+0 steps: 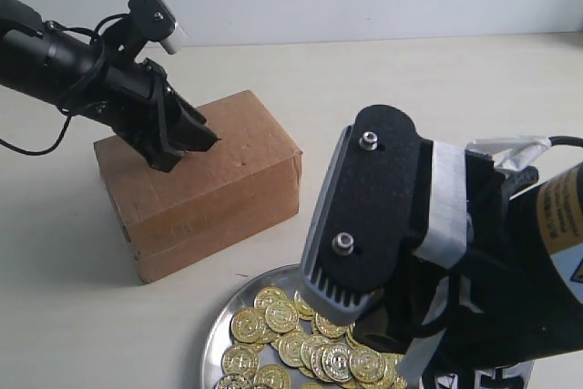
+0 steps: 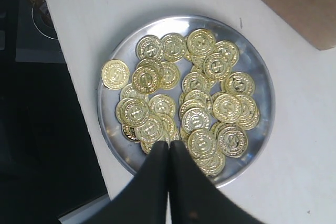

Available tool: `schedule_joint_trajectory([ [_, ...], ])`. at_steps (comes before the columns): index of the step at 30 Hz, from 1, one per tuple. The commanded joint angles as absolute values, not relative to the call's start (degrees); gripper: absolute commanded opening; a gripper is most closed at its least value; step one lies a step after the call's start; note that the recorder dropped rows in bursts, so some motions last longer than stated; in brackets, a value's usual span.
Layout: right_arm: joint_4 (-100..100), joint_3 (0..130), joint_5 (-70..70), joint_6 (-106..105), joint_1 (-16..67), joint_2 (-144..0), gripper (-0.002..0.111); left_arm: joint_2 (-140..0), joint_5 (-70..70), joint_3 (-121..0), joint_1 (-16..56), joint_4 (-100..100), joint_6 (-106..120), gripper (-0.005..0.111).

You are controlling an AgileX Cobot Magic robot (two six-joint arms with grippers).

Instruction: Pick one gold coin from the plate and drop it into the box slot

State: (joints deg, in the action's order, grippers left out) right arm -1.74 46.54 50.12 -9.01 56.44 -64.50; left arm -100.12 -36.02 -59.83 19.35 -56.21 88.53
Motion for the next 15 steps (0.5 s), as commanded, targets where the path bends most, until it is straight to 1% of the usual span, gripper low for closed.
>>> schedule_joint_trajectory([
  [1,-1.8,46.36,49.34,-8.87,56.3,-64.01,0.0,-94.5,-36.72,-59.94,19.38,-56.03,86.49,0.022],
  [2,-1.8,46.36,49.36,-8.75,56.3,-64.01,0.0,-92.97,-36.84,-59.94,19.38,-55.71,86.2,0.015],
  [3,-1.8,46.36,49.36,-8.75,56.3,-64.01,0.0,-91.35,-37.38,-59.94,19.38,-55.57,85.96,0.006],
  [4,-1.8,46.36,49.36,-8.75,56.3,-64.01,0.0,-89.78,-37.99,-59.94,19.38,-55.54,85.96,0.0],
  [15,-1.8,46.36,49.36,-8.64,56.3,-64.01,0.0,-71.99,-41.75,-59.94,19.38,-55.67,82.27,0.0],
])
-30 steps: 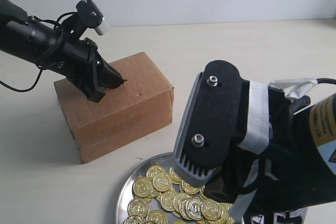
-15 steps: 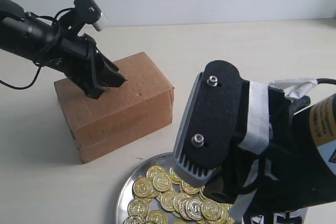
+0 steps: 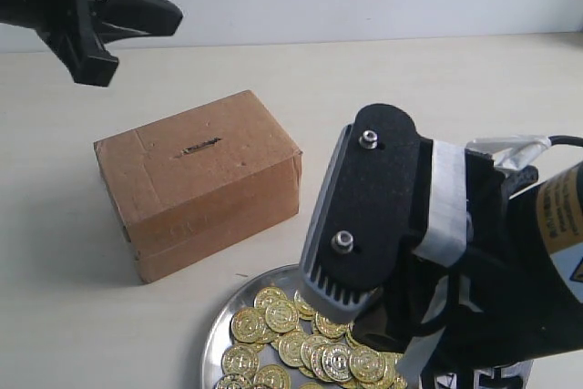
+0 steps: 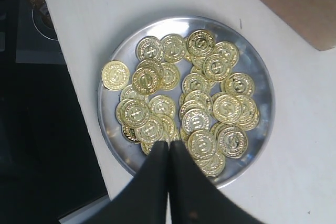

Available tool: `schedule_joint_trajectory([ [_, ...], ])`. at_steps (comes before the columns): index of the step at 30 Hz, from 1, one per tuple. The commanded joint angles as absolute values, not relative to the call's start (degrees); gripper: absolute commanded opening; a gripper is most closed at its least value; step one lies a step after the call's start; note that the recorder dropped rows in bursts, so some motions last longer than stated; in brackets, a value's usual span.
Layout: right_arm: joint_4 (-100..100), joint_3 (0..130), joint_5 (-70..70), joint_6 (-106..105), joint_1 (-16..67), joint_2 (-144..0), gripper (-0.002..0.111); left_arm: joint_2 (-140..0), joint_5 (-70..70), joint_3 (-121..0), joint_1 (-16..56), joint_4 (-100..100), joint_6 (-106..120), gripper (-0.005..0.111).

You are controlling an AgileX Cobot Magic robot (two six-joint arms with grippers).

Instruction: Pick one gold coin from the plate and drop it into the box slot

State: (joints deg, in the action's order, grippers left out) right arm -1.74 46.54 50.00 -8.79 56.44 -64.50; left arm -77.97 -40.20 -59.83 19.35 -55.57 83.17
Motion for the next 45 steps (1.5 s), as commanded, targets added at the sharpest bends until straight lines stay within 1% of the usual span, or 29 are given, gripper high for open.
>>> schedule_joint_trajectory([
  [1,-1.8,46.36,49.36,-8.64,56.3,-64.01,0.0,-70.97,-41.75,-59.94,19.38,-55.67,82.27,0.0],
  [6,-1.8,46.36,49.36,-8.64,56.3,-64.01,0.0,-67.14,-41.75,-59.94,19.38,-55.67,82.27,0.0],
  [12,-1.8,46.36,49.36,-8.5,56.3,-64.01,0.0,-66.57,-41.75,-59.94,19.38,-55.67,82.27,0.0],
  [21,-2.23,46.36,49.36,-8.5,55.17,-58.44,0.0,-64.35,-41.54,-59.53,19.38,-55.67,82.27,0.0],
  [24,-6.6,46.36,49.31,-8.5,50.62,-55.18,0.0,-61.05,-41.52,-58.6,19.34,-55.67,82.27,0.0],
  [30,-13.8,46.36,49.31,-8.5,37.35,-46.02,0.0,-52.02,-41.64,-57.3,19.12,-55.48,82.27,0.0],
  [32,-13.97,46.36,49.31,-8.5,33.06,-42.62,0.0,-49.04,-41.64,-57.17,18.03,-55.64,82.27,0.0],
  [37,-13.97,46.36,49.31,-8.5,22.45,-33.2,0.0,-41.09,-41.64,-56.68,12.08,-55.64,82.27,0.0],
  [41,-13.97,46.36,49.31,-8.5,15.13,-25.95,0.0,-34.2,-41.64,-56.58,6.35,-55.64,82.27,0.0],
  [45,-13.97,46.36,49.31,-8.61,8.9,-18.85,0.0,-28.38,-41.64,-56.58,2.23,-55.64,82.27,0.0],
])
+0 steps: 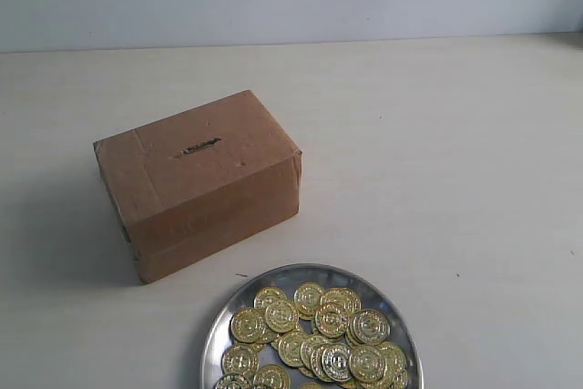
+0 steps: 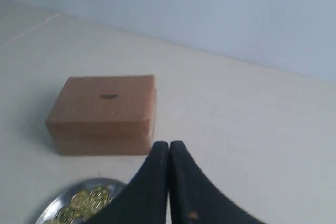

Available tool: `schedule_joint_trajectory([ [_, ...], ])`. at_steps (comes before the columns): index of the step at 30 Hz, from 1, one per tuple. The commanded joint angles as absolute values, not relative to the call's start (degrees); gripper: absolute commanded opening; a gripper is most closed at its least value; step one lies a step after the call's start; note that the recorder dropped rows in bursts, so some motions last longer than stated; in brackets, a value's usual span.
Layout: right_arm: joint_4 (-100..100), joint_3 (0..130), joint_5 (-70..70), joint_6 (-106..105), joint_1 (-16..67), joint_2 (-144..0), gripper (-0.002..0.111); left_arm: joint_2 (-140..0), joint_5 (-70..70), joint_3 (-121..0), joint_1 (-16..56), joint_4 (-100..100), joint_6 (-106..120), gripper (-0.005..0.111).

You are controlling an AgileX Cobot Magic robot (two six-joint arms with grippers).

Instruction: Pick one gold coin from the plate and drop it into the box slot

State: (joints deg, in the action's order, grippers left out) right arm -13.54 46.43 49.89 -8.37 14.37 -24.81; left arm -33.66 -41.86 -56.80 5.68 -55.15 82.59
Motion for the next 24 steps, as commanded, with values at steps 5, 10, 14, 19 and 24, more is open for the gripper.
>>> schedule_joint_trajectory([
  [5,-13.97,46.36,49.43,-8.48,4.63,-10.94,0.0,-23.24,-41.64,-56.58,1.65,-55.64,82.27,0.0],
  [10,-14.64,46.36,49.55,-8.48,4.63,-6.39,0.0,-21.67,-41.64,-56.58,1.65,-55.64,82.27,0.0],
  [14,-14.64,46.36,48.71,-8.48,3.89,-5.54,0.0,-20.13,-41.64,-56.58,1.65,-55.51,82.27,0.0],
  [19,-14.64,46.36,48.67,-8.48,0.21,-2.2,0.0,-15.39,-41.64,-56.58,1.65,-55.51,82.27,0.0],
  [24,-14.64,46.36,48.67,-8.48,-3.0,0.0,0.0,-10.48,-41.64,-56.58,1.65,-55.62,82.27,0.0],
])
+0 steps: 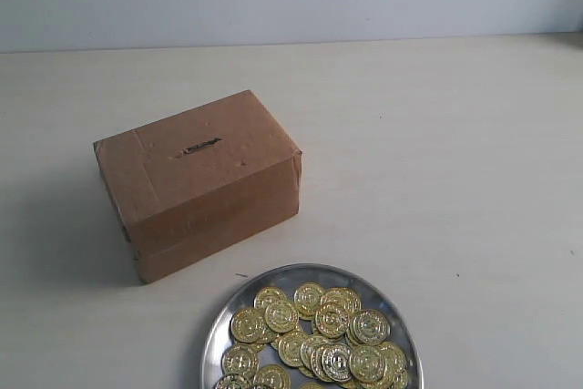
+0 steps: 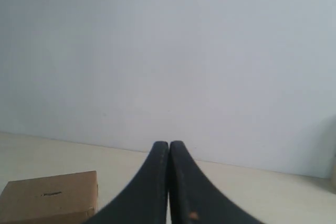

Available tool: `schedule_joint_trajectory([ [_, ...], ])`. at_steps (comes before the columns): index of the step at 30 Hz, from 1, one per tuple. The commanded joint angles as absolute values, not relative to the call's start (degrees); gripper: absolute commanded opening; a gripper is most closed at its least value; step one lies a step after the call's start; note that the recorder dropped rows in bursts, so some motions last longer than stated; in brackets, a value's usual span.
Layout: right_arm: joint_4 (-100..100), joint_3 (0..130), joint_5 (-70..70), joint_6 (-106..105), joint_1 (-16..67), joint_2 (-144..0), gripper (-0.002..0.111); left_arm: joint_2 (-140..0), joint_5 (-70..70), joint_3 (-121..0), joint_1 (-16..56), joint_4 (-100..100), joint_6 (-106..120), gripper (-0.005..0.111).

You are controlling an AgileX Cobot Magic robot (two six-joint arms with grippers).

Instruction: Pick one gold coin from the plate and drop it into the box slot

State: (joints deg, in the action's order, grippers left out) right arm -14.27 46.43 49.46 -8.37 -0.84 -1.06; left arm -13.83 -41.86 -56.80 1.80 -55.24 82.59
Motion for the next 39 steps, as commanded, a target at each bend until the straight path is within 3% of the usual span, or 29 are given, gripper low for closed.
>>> schedule_joint_trajectory([
  [1,-14.64,46.36,48.67,-8.48,-3.31,0.0,0.0,-9.53,-41.64,-56.58,1.65,-55.62,82.27,0.0],
  [10,-15.01,46.26,48.67,-8.48,-4.0,0.0,0.0,0.0,-41.64,-51.48,1.65,-55.74,82.27,0.0],
  [24,-14.99,46.26,48.67,-8.48,-4.0,0.0,0.0,0.0,-43.21,-32.1,1.17,-55.62,82.27,0.0],
  [30,-15.53,45.32,47.88,-8.48,-4.0,0.0,0.0,0.0,-44.84,-29.98,1.17,-55.62,82.27,0.0],
  [34,-18.1,40.92,29.47,-8.48,-4.0,0.0,0.0,0.0,-38.15,-26.31,1.07,-51.54,82.27,0.0],
  [39,-17.76,36.14,11.48,-8.48,-4.0,0.0,0.0,0.0,-22.97,-22.5,1.07,-29.35,82.27,0.0],
])
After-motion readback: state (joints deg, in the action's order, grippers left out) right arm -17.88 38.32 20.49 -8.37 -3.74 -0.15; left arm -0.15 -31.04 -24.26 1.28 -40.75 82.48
